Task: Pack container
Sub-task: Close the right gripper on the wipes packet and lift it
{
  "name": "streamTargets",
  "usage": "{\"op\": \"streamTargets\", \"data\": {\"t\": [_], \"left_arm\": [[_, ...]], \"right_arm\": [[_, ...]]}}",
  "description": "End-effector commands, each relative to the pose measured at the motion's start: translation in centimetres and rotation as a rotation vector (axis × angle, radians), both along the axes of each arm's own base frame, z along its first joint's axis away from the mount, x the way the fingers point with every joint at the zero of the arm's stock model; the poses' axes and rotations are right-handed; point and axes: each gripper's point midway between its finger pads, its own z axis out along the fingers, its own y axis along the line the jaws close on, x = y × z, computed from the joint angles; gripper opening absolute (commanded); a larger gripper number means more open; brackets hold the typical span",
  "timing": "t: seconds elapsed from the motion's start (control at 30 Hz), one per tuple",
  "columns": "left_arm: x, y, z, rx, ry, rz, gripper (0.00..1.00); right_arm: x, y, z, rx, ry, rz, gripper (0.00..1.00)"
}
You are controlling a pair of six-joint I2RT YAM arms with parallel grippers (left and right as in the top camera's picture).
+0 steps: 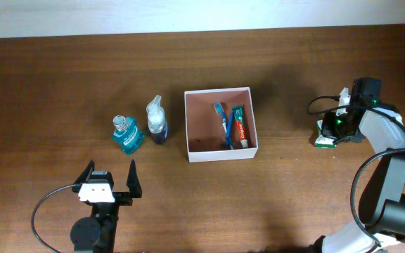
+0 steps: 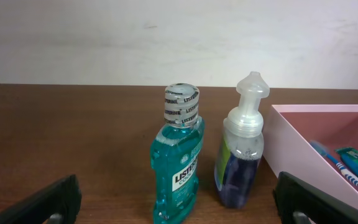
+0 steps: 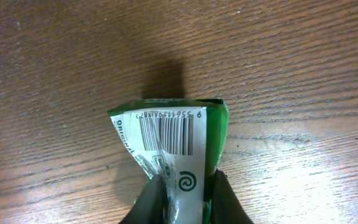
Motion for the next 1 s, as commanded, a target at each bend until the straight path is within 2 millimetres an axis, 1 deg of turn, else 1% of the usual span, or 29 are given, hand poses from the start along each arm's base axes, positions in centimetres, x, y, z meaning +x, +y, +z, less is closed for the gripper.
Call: {"op": "streamTargets", "data": {"t": [0.0,0.1,0.13,0.23,0.37,0.67,0.97], "left_arm": [[0.0,-0.2,-0.2,0.011,-0.001,-0.012,0.99],[0.0,-0.2,-0.2,0.011,-0.001,-0.012,0.99],[0.0,-0.2,-0.2,0.011,-0.001,-0.012,0.99],[0.0,-0.2,-0.2,0.011,-0.001,-0.012,0.99],[0.0,-0.2,-0.2,0.011,-0.001,-0.012,0.99],[0.0,-0.2,-0.2,0.011,-0.001,-0.012,0.99],[0.0,-0.2,-0.2,0.011,-0.001,-0.012,0.99]], "right_arm": [[0.4,0.2,1.1,0.019,-0.03,-0.001,0.1],[0.3,0.5,1.1,0.033,-0.028,0.002,0.07],[0.4,0.7,1.1,0.048,-0.033,0.006,0.04],[0.6,1.5,1.2,0.093,-0.049,0.019,0.04],[0.6,1.6,1.7,0.094,-0.055,0.02,0.04],[0.8,1.7,5.6,0.082,-0.114,0.026,0.04],[0.9,4.2,9.3,0.154,-0.213,0.082,0.04]]}}
